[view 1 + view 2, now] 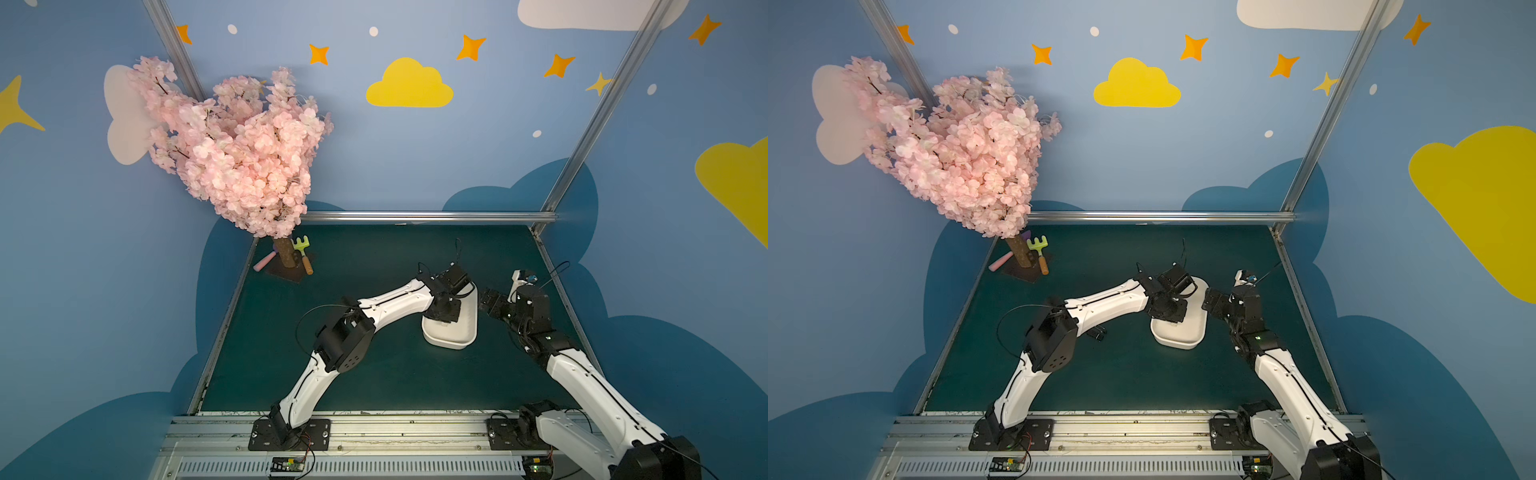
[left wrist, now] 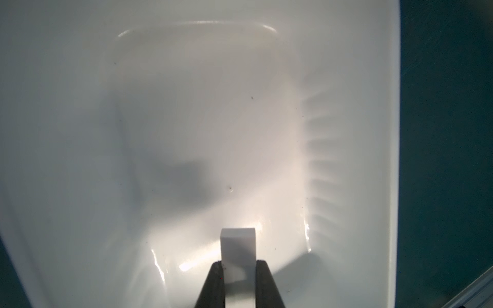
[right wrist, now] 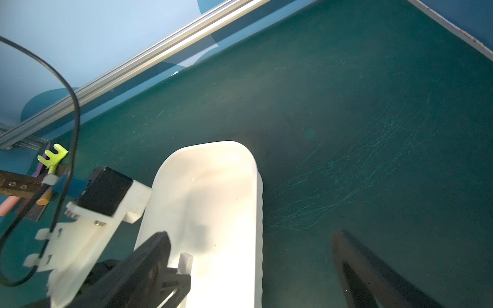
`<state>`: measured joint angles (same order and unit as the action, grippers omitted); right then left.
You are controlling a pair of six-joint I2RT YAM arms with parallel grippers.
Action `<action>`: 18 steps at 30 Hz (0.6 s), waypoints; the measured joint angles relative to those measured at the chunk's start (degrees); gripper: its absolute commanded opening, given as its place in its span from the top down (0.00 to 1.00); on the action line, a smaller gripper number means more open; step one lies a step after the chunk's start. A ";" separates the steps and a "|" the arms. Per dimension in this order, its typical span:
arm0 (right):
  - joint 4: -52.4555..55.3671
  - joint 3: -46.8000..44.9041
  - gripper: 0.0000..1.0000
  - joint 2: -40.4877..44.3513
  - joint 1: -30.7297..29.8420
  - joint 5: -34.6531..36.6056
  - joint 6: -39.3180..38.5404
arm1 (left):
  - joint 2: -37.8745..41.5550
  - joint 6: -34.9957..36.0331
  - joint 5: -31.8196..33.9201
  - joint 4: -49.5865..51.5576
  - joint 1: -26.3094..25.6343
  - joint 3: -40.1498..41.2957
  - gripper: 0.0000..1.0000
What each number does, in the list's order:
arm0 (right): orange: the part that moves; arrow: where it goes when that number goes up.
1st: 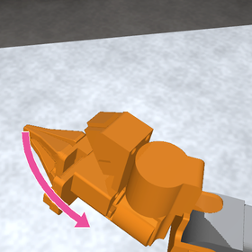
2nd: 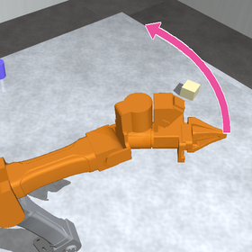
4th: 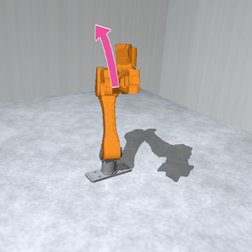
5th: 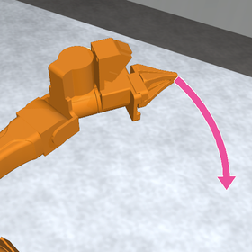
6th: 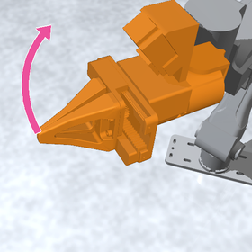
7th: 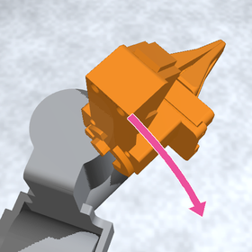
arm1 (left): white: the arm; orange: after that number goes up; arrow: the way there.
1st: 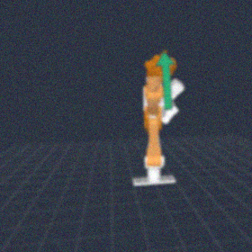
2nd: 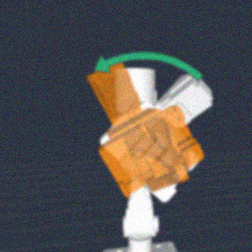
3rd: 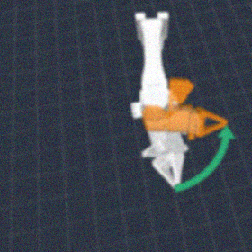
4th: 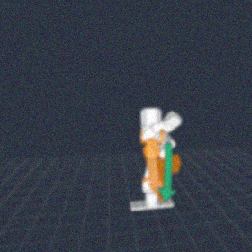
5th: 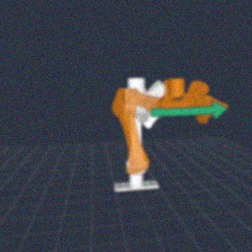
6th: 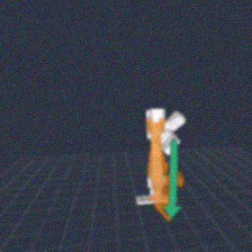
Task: Put the usb flash drive into the storage box
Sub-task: Place the USB flash in the storage box, then pick up the USB flash from the center of the board.
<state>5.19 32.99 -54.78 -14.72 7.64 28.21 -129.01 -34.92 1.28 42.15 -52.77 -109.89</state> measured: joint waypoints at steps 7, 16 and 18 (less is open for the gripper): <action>3.67 3.21 0.02 -1.70 0.00 -0.24 -0.35 | 0.02 1.11 0.02 0.59 0.00 -1.31 0.54; 6.32 7.10 0.14 -1.70 -0.98 -7.85 -4.22 | 18.18 2.80 4.98 1.05 0.48 13.77 0.50; 7.30 9.75 0.15 -1.97 -2.19 -10.54 -4.94 | 28.59 2.99 6.19 0.68 2.05 21.70 0.49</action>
<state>12.49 42.74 -56.75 -16.91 -2.90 23.27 -100.42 -31.92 7.46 42.83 -50.72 -88.18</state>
